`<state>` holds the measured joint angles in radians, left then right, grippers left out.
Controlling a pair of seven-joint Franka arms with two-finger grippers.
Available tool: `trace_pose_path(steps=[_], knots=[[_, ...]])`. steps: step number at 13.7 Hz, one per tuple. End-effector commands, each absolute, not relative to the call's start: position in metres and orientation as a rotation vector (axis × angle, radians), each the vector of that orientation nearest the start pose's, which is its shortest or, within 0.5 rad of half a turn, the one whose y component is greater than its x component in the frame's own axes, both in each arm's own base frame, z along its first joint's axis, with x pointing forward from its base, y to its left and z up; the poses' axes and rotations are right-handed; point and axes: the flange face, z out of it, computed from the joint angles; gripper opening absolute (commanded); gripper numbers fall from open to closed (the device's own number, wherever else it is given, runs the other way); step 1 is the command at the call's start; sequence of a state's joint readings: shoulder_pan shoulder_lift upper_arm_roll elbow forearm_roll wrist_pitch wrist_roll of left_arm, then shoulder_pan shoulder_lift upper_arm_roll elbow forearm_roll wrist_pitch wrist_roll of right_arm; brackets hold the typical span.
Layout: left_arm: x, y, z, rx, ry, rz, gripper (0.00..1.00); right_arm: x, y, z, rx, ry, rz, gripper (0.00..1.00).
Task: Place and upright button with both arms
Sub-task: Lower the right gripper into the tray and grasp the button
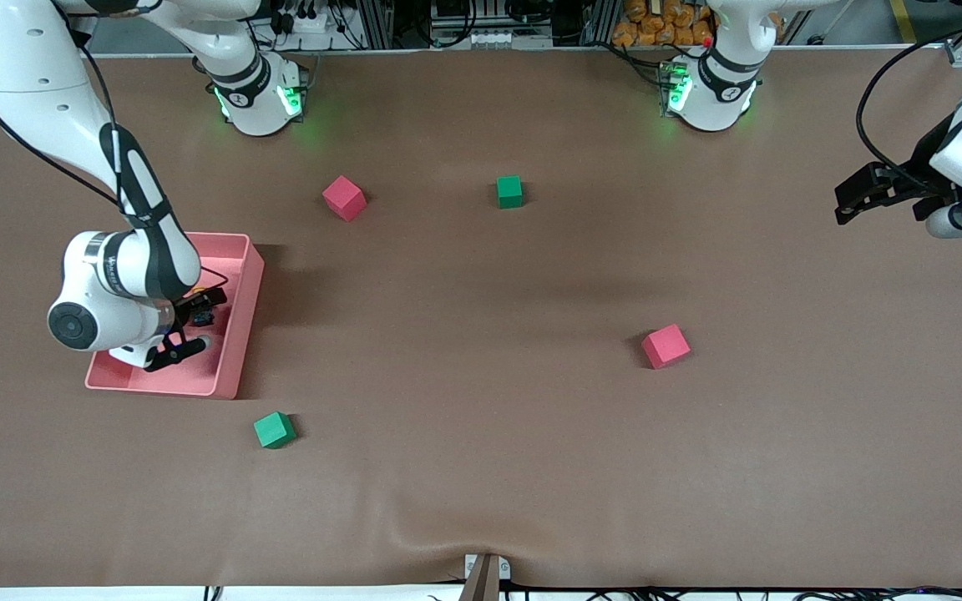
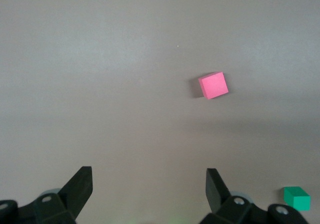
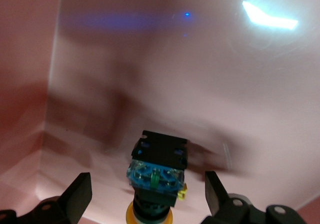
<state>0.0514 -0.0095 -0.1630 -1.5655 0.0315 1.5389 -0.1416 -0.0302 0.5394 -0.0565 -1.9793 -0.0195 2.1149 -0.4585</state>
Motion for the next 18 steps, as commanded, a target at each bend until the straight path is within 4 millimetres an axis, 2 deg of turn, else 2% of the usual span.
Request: trace_pose_path(steps=[1, 5, 9, 11, 15, 16, 18], knots=[[0.543, -0.057, 0.636, -3.120, -0.039, 0.004, 1.00, 0.548, -0.051, 0.160, -2.960, -0.612, 0.609, 1.00], [0.543, -0.057, 0.637, -3.118, -0.039, 0.001, 1.00, 0.548, -0.063, 0.161, -2.925, -0.694, 0.596, 1.00], [0.541, -0.056, 0.640, -3.115, -0.030, -0.004, 1.00, 0.547, -0.063, 0.160, -2.923, -0.693, 0.600, 0.41], [0.540, -0.055, 0.641, -3.114, -0.023, 0.001, 1.00, 0.548, -0.063, 0.161, -2.926, -0.680, 0.591, 0.24], [0.540, -0.054, 0.642, -3.105, 0.003, -0.003, 1.00, 0.551, -0.063, 0.168, -2.933, -0.644, 0.576, 0.06], [0.539, -0.054, 0.642, -3.105, 0.003, -0.001, 1.00, 0.554, -0.066, 0.173, -2.937, -0.640, 0.565, 0.01], [0.537, -0.056, 0.641, -3.103, 0.007, 0.021, 1.00, 0.558, -0.071, 0.193, -2.953, -0.634, 0.521, 0.00]])
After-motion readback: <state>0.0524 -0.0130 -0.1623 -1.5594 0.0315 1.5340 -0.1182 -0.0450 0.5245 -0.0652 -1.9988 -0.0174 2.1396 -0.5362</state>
